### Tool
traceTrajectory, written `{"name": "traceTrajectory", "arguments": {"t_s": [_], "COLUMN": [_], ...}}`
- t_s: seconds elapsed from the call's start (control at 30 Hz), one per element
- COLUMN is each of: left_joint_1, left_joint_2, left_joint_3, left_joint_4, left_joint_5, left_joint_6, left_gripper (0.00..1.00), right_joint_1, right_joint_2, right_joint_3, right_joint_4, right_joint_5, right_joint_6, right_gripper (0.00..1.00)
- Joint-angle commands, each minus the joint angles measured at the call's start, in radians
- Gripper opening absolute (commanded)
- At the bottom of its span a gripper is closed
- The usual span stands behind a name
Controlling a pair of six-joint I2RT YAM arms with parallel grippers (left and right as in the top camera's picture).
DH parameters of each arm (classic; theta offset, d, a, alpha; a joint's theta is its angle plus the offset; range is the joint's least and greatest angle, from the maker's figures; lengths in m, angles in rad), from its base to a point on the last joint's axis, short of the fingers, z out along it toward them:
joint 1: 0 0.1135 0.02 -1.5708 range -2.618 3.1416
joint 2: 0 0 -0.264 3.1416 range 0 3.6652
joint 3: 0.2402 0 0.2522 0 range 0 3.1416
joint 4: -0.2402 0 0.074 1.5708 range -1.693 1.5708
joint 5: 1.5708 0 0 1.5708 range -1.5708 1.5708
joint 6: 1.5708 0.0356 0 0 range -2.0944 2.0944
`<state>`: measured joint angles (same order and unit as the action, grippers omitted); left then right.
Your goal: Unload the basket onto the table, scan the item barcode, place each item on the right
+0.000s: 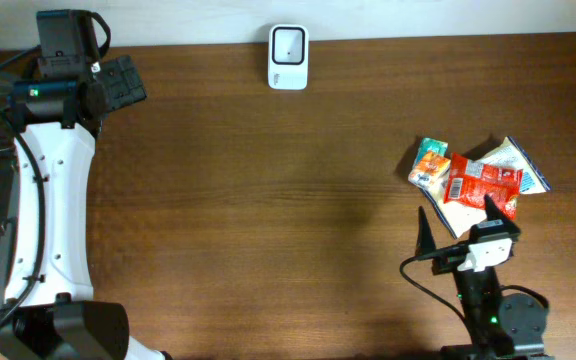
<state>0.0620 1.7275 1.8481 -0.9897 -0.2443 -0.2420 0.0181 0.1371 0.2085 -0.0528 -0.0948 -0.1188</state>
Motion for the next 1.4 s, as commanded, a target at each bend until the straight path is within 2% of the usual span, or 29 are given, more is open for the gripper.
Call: {"name": "traceTrajectory", "arguments": {"t_s": [0.0, 0.03, 0.17, 0.87, 0.97, 1.07, 1.13, 1.2, 1.27, 1.37], "left_joint_1": [0.0, 0.0, 0.0, 0.012, 0.021, 0.003, 0.0, 0.0, 0.0, 0.0], "left_joint_2": [-0.023, -0.023, -0.023, -0.025, -0.058, -0.117, -0.173, -0.294, -0.41, -0.686], "left_joint_3": [0.016, 0.016, 0.016, 0.016, 0.015, -0.035, -0.119, -0.326, -0.527, -1.001], "left_joint_4": [0.0, 0.0, 0.0, -0.031, -0.104, -0.088, 0.0, 0.216, 0.401, 0.788], "left_joint_5": [-0.007, -0.007, -0.007, -0.015, -0.024, -0.013, 0.048, 0.171, 0.224, 0.231], "left_joint_6": [0.016, 0.016, 0.016, 0.016, 0.016, 0.018, 0.086, 0.217, 0.254, 0.255], "left_gripper": [0.99, 0.99, 0.99, 0.99, 0.99, 0.99, 0.99, 0.99, 0.99, 0.99], "right_joint_1": [-0.005, -0.005, -0.006, -0.006, -0.006, -0.006, -0.006, -0.006, -0.006, -0.006], "right_joint_2": [-0.055, -0.077, -0.134, -0.134, -0.134, -0.134, -0.134, -0.134, -0.134, -0.134], "right_joint_3": [-0.129, -0.177, -0.203, -0.203, -0.203, -0.203, -0.203, -0.203, -0.203, -0.203], "right_joint_4": [0.072, 0.1, -0.019, -0.019, -0.019, -0.019, -0.019, -0.019, -0.019, -0.019], "right_joint_5": [-0.006, -0.005, 0.001, 0.002, 0.002, 0.002, 0.002, 0.002, 0.002, 0.002], "right_joint_6": [0.055, 0.077, 0.109, 0.109, 0.109, 0.109, 0.109, 0.109, 0.109, 0.109], "right_gripper": [0.99, 0.99, 0.99, 0.99, 0.99, 0.99, 0.99, 0.99, 0.99, 0.98]}}
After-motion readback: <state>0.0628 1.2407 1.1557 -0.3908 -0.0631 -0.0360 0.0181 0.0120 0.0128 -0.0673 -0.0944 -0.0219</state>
